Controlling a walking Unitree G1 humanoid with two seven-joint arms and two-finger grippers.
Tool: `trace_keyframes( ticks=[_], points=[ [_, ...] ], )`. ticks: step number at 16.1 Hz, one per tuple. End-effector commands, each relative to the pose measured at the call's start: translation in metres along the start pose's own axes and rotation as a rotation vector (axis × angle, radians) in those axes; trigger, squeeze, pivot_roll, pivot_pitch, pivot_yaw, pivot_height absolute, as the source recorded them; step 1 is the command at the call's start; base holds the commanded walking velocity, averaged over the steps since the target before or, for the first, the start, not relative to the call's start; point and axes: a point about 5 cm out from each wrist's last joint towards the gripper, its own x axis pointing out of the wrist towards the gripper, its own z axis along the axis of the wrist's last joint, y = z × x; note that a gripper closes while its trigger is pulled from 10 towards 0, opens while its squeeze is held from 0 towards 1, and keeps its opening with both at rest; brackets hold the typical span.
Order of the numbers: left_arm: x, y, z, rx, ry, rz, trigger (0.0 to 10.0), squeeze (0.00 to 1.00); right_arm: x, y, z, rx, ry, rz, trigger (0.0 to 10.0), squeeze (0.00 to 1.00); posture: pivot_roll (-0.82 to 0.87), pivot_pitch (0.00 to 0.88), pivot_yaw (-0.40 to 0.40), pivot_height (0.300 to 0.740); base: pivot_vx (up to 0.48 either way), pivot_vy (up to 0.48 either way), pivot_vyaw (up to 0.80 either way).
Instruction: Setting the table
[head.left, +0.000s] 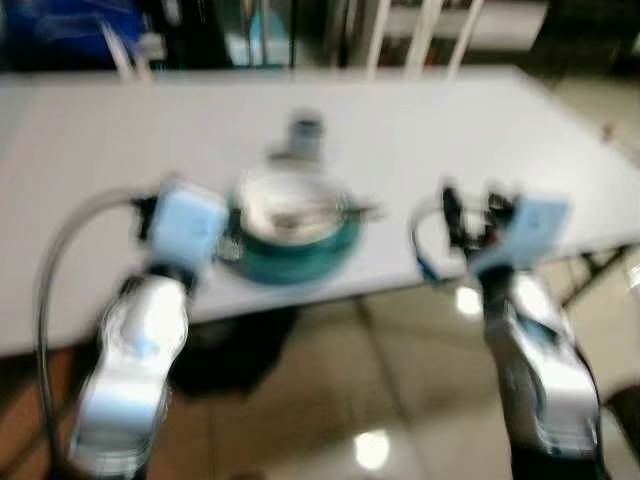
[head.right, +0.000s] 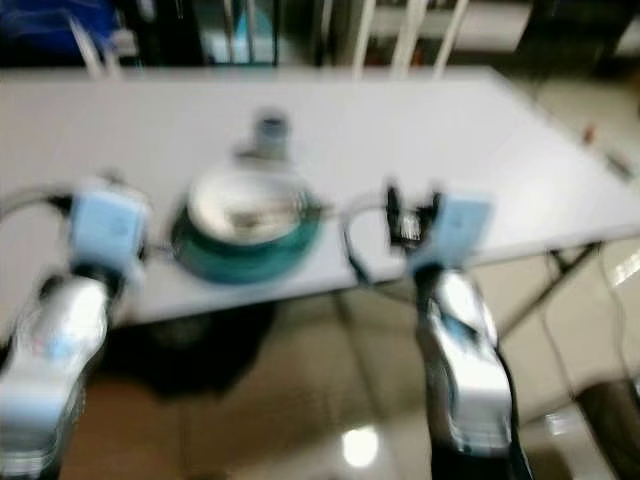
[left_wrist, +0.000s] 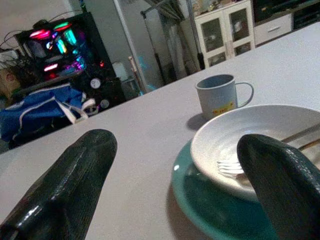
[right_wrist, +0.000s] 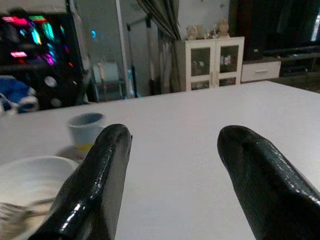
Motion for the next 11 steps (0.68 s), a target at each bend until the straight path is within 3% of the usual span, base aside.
trace_keyframes(
  ticks=[1, 3, 6, 9, 11],
  points=[
    [0.002, 0.004, 0.005, 0.01, -0.017, 0.011, 10.0, 0.0, 0.002, 0.007, 0.011, 0.015, -0.063, 0.048, 10.0, 0.0, 0.03, 0.0, -0.074, 0.74, 0.0, 0.48, 0.0],
    [0.003, 0.003, 0.009, 0.022, -0.027, 0.007, 10.0, 0.0, 0.001, 0.015, 0.012, -0.027, -0.078, 0.118, 10.0, 0.0, 0.05, 0.0, -0.065, 0.74, 0.0, 0.48, 0.0],
    [0.004, 0.01, 0.017, 0.057, -0.041, 0.007, 10.0, 0.0, -0.002, 0.02, 0.004, 0.091, -0.064, 0.138, 10.0, 0.0, 0.11, 0.0, -0.038, 0.74, 0.0, 0.48, 0.0],
    [0.005, 0.022, 0.024, 0.095, -0.038, -0.005, 10.0, 0.0, -0.001, 0.024, -0.006, 0.122, -0.016, 0.11, 10.0, 0.0, 0.17, 0.0, 0.034, 0.74, 0.0, 0.48, 0.0],
    [0.006, 0.028, 0.021, 0.052, -0.016, 0.007, 10.0, 0.0, 0.001, 0.029, -0.008, 0.112, -0.01, 0.101, 10.0, 0.0, 0.14, 0.0, 0.068, 0.74, 0.0, 0.48, 0.0]
  ],
)
